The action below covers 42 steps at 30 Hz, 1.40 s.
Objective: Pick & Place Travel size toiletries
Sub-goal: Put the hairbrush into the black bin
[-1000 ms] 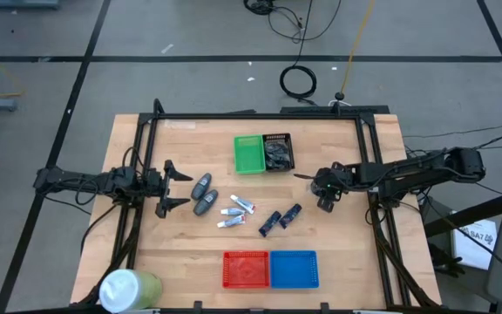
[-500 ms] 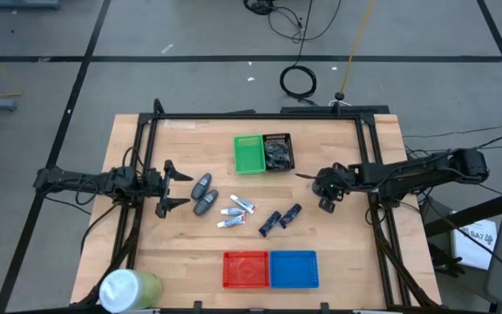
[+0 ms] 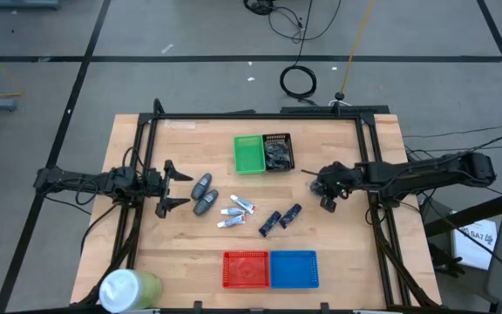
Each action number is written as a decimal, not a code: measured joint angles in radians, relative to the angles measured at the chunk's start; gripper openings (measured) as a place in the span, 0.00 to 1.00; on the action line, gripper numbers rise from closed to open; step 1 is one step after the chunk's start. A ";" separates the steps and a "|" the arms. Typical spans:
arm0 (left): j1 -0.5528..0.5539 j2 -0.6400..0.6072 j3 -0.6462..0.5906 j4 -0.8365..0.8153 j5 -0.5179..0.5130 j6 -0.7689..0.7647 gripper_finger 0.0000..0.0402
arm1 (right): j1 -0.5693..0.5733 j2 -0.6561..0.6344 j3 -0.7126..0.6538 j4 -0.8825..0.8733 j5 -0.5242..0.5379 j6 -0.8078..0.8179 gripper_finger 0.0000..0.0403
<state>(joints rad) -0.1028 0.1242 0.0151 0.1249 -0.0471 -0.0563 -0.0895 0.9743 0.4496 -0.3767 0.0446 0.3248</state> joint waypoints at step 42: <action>0.000 0.000 0.000 0.000 0.000 0.000 0.84 | -0.155 0.049 -0.018 0.865 -0.061 -0.319 0.00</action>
<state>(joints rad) -0.1026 0.1238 0.0151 0.1246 -0.0471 -0.0563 -0.2440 1.0232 0.4311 0.4879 -0.0166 0.0057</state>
